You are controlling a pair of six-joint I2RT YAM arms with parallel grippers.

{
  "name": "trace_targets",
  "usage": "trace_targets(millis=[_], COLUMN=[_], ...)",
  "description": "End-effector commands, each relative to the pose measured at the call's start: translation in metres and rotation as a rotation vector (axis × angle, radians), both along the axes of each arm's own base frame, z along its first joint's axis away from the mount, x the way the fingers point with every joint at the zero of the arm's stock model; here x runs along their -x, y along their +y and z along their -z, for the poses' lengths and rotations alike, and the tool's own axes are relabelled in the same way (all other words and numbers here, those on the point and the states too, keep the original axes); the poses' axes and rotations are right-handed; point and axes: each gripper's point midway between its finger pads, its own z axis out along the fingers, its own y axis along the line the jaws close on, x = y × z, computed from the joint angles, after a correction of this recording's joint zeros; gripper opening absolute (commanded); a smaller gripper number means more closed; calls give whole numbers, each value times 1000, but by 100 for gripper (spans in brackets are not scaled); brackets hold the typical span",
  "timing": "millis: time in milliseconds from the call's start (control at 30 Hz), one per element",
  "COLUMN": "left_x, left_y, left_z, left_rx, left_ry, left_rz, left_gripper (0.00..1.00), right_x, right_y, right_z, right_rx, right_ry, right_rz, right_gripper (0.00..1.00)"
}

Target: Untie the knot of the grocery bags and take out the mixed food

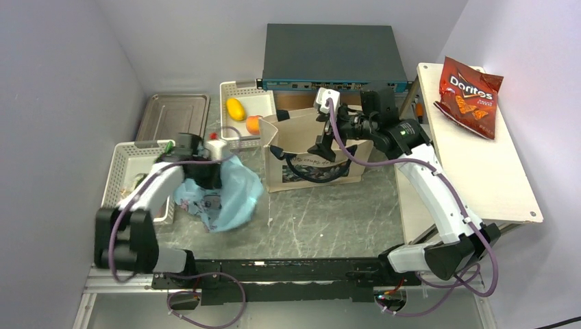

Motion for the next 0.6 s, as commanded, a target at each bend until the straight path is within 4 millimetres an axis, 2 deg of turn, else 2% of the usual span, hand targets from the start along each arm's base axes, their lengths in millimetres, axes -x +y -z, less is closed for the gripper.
trace_targets(millis=[0,133,267,333,400,567], left_x=[6,35,57,70,86,114], left_y=[-13,-36,-58,-74,-93,-131], left_z=[-144,-258,-336,-361,-377,-408], left_rx=[411,569,753,813,867,1017], left_ry=[-309,-568,-637,-632,-595,-502], left_rz=[130,344,440,531,631,802], left_gripper=[0,0,0,0,0,0], right_x=[21,35,49,51,60,88], right_y=[19,48,84,95,110,142], right_z=[-22,-35,-74,-94,-110,-114], right_rx=[-98,-159,-253,-304,-339,-325], right_ry=[-37,-84,-133,-179,-266,-475], right_rz=[-92,-188,-284,-300,-340,-461], right_gripper=[100,100,100,100,100,100])
